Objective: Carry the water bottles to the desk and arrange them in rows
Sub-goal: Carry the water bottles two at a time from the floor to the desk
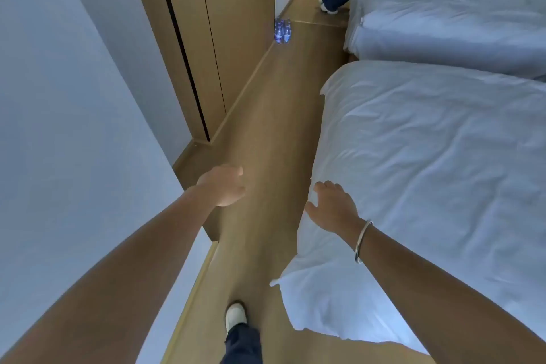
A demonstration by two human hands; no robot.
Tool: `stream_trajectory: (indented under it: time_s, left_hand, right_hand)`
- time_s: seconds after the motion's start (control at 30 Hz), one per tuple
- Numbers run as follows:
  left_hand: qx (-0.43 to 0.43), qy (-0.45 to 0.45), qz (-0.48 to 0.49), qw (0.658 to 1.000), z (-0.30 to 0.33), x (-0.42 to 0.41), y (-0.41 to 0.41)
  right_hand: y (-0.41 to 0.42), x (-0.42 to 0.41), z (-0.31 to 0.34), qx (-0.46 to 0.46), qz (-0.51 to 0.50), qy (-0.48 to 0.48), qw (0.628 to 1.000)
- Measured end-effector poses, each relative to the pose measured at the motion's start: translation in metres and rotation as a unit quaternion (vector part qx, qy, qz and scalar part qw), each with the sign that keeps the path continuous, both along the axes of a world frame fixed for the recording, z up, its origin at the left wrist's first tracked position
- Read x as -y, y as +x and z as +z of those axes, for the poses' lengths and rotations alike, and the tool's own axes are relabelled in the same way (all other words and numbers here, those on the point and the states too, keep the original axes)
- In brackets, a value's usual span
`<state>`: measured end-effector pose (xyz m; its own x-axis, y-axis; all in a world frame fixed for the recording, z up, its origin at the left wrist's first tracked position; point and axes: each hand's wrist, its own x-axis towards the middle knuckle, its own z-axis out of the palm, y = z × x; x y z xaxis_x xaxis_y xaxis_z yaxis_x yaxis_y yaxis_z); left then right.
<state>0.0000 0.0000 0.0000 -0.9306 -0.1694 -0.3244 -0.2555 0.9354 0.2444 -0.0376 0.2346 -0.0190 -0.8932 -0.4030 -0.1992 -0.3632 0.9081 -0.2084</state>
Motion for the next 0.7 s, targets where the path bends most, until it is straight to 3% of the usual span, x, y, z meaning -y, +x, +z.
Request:
stream_trajectory:
  time_s: [0.43,0.7]
  left_hand:
    - [0.06,-0.039,-0.098,0.993,0.008,0.078,-0.192]
    - [0.064,-0.026,-0.095,0.993,0.014,0.138,-0.301]
  right_hand:
    - [-0.169,0.096,-0.012,0.013,-0.05,0.018,0.998]
    - [-0.265,0.145,-0.016,0.02,-0.087,0.009,0.996]
